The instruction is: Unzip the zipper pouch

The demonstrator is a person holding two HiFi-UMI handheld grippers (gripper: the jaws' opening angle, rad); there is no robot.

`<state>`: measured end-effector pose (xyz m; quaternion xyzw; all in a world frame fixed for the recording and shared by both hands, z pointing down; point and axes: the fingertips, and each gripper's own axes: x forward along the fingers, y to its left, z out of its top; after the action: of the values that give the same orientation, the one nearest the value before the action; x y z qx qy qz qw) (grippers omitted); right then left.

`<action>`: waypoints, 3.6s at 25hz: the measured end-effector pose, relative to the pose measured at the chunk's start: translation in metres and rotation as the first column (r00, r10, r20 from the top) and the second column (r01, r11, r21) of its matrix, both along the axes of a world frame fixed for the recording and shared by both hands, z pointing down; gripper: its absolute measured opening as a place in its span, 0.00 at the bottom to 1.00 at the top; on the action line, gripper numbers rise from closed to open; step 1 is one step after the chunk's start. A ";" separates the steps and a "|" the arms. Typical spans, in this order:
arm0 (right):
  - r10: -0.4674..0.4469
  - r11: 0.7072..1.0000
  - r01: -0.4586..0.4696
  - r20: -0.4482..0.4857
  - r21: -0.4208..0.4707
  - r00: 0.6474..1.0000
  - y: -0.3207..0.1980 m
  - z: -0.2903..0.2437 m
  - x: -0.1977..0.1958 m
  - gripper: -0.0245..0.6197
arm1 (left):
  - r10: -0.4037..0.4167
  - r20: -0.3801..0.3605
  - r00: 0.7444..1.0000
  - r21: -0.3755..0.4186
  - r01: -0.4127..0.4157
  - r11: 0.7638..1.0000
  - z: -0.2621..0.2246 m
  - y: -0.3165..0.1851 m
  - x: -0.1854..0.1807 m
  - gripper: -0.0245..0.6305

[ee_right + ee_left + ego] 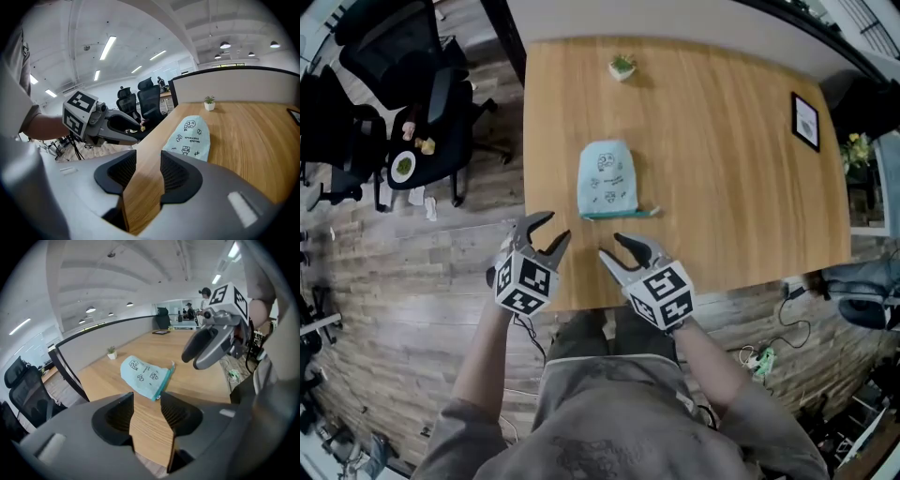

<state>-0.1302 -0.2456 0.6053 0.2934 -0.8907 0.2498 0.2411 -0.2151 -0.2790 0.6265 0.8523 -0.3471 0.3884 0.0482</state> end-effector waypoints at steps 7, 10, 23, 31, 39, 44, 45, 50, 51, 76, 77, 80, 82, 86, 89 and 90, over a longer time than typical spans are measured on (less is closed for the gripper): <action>-0.063 0.998 0.063 -0.013 -0.027 0.998 -0.010 0.040 -0.004 0.30 | 0.072 0.070 0.995 -0.005 -0.072 0.997 0.051 -0.012 0.003 0.31; -0.051 0.998 0.051 0.000 -0.048 0.999 -0.012 0.054 -0.005 0.30 | 0.137 0.107 0.985 -0.006 -0.138 0.990 0.068 -0.017 0.008 0.31; -0.046 0.996 0.048 0.020 -0.079 0.999 -0.022 0.092 0.001 0.30 | 0.401 0.074 0.913 -0.050 -0.398 0.916 0.097 -0.025 0.037 0.24; -0.066 0.996 0.066 0.010 -0.066 0.998 -0.028 0.092 0.002 0.30 | 0.433 0.040 0.900 -0.092 -0.428 0.899 0.100 -0.022 0.038 0.16; -0.057 0.995 0.057 0.009 -0.076 0.998 -0.031 0.092 0.005 0.30 | 0.382 -0.034 0.923 -0.124 -0.383 0.915 0.096 -0.020 0.042 0.12; -0.006 0.999 0.007 0.047 -0.039 0.999 -0.034 0.061 0.016 0.30 | 0.258 -0.164 0.952 -0.152 -0.283 0.947 0.068 -0.015 0.051 0.11; -0.006 0.999 0.007 0.052 -0.031 0.999 -0.033 0.053 0.019 0.30 | 0.233 -0.191 0.954 -0.154 -0.263 0.952 0.059 -0.015 0.053 0.11; 0.023 0.999 -0.026 0.061 0.044 0.998 -0.038 0.013 0.039 0.27 | 0.115 -0.265 0.957 -0.188 -0.168 0.968 0.025 -0.013 0.057 0.11; 0.036 0.997 -0.041 0.066 0.065 0.997 -0.040 0.005 0.044 0.25 | 0.085 -0.286 0.954 -0.198 -0.145 0.969 0.018 -0.013 0.058 0.11; 0.057 0.915 -0.136 0.214 0.379 0.975 -0.014 -0.238 0.079 0.18 | -0.138 -0.622 0.771 -0.091 0.103 0.990 -0.244 0.018 0.060 0.10; 0.051 0.914 -0.135 0.221 0.383 0.974 -0.011 -0.246 0.078 0.18 | -0.135 -0.623 0.770 -0.079 0.109 0.991 -0.251 0.020 0.059 0.10; 0.014 0.920 -0.121 0.277 0.373 0.961 0.001 -0.271 0.073 0.18 | -0.135 -0.634 0.761 -0.051 0.134 0.990 -0.268 0.028 0.055 0.10; -0.015 0.914 -0.101 0.281 0.392 0.960 0.008 -0.285 0.069 0.18 | -0.141 -0.644 0.752 -0.035 0.155 0.987 -0.276 0.032 0.052 0.10; -0.064 0.896 -0.054 0.248 0.441 0.967 0.018 -0.293 0.061 0.18 | -0.134 -0.646 0.751 -0.004 0.172 0.985 -0.285 0.039 0.051 0.10; -0.090 0.914 -0.044 0.307 0.403 0.947 0.018 -0.294 0.052 0.18 | -0.105 -0.628 0.771 0.041 0.167 0.985 -0.291 0.039 0.052 0.10; -0.097 0.917 -0.036 0.310 0.397 0.946 0.017 -0.293 0.048 0.18 | -0.097 -0.624 0.775 0.053 0.167 0.985 -0.293 0.038 0.053 0.10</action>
<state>-0.0821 -0.2281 0.3120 0.2770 -0.9547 0.1045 0.0311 -0.1623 -0.2413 0.3333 0.9072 -0.3910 0.0641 0.1414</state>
